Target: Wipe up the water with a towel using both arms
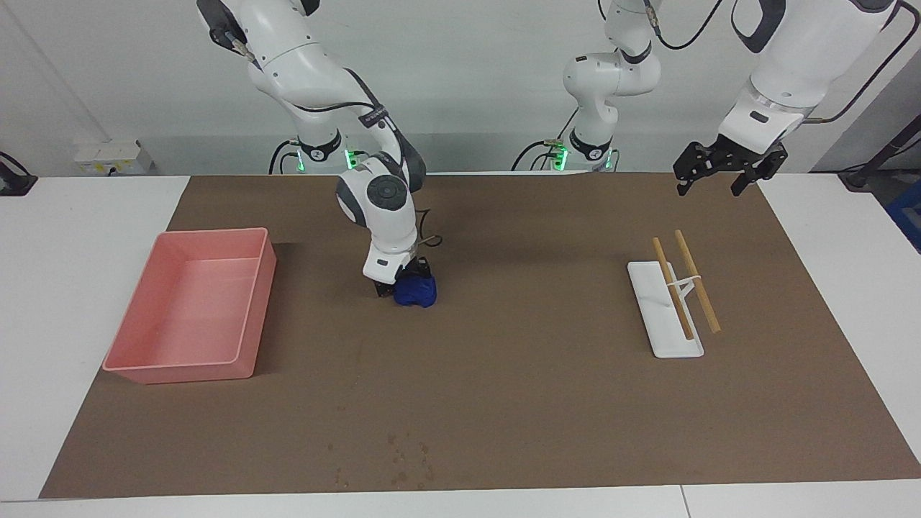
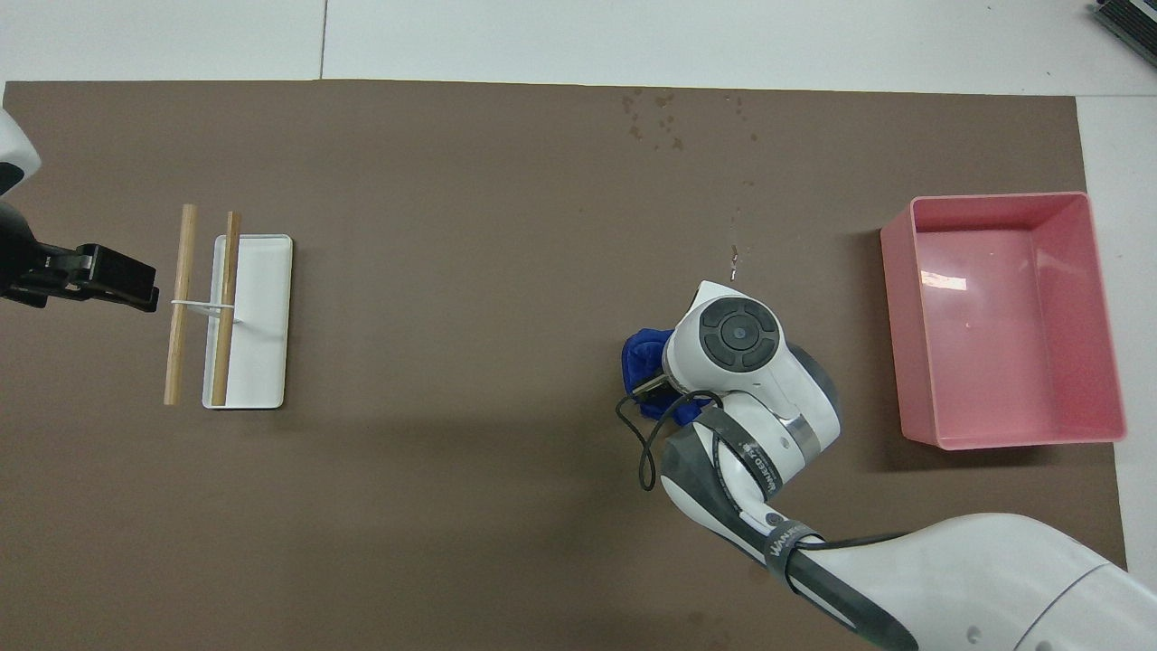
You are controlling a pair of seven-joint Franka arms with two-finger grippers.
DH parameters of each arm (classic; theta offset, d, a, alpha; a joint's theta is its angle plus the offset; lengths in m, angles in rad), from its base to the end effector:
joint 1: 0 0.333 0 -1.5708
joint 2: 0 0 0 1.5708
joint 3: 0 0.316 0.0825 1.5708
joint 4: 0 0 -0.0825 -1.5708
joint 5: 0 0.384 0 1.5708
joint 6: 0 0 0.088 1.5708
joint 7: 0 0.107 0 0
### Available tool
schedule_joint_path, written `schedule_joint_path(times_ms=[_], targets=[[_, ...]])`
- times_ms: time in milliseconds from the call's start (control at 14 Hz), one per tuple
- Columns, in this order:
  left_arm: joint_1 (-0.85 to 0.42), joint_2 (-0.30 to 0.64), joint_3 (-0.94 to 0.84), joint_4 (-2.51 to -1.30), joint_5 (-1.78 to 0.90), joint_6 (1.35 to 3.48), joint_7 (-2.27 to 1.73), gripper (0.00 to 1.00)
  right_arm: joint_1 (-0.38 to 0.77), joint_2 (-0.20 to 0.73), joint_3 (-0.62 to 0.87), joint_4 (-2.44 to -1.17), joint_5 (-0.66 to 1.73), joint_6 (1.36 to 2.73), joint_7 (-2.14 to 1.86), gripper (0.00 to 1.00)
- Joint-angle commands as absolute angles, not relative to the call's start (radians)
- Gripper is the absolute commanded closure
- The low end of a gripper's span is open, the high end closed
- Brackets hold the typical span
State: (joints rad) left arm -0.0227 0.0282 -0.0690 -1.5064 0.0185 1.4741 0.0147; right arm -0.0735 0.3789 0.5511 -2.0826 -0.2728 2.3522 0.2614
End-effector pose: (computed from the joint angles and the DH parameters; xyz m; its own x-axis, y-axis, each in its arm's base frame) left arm 0.5514 -0.0480 0.6308 0.9927 -0.1043 -0.0606 -0.1055 -0.9943 -0.0157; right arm 0.5190 0.2585 0.2643 0.9258 0.3761 -0.0379 0.3764 -0.9265 -0.0001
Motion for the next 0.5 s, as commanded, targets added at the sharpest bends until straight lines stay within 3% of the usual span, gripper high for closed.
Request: schedule_joint_path(times_ms=[0, 430], targets=[[-0.031, 0.014, -0.061, -1.528, 0.035, 1.486, 0.018, 0.0, -0.086, 0.382, 0.56, -2.128, -0.256, 2.335, 0.252, 1.0], [-0.031, 0.012, -0.061, -1.528, 0.035, 1.488, 0.018, 0.0, -0.084, 0.347, 0.56, -2.128, -0.258, 2.319, 0.25, 1.0]])
